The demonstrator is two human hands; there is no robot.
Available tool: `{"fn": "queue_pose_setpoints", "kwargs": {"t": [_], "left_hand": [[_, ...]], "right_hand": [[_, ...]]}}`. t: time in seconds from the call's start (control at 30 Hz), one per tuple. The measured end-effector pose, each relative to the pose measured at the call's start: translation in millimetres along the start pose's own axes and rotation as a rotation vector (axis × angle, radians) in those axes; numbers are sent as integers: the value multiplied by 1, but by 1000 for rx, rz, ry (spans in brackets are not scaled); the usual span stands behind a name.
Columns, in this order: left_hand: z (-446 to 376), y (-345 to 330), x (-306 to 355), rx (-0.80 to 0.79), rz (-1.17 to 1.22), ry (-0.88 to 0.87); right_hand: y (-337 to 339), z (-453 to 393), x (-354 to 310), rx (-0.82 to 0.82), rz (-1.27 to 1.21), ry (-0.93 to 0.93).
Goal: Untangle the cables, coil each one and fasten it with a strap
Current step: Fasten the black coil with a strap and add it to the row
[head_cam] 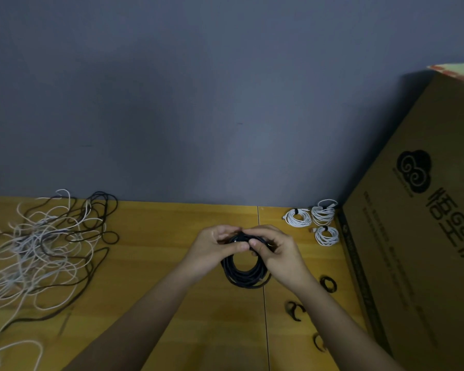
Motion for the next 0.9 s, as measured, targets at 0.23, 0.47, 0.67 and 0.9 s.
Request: {"fn": "queue_pose_setpoints", "kwargs": {"t": [0.23,0.47,0.67,0.9], "left_hand": [[8,-2,18,168,-114,-188],[-3,-6,5,204,-80,-125],[-39,-16,-23,220,-70,-50],[-117,-65,-82,34,-180,69]], "right_hand": [[1,-6,11,36,-8,-2],[3,15,30,177,99,-14],[-7,37,84,2,238,-151],[28,58,183,142,191,-416]]}}
Point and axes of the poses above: each hand's wrist, its own z-axis away from the middle knuckle, its own y-axis out of the back of the hand, x = y × z, the point moved 9 cm from there along -z, towards the middle knuckle, and after that the axes turned 11 degrees about y, right-handed, at the moved point
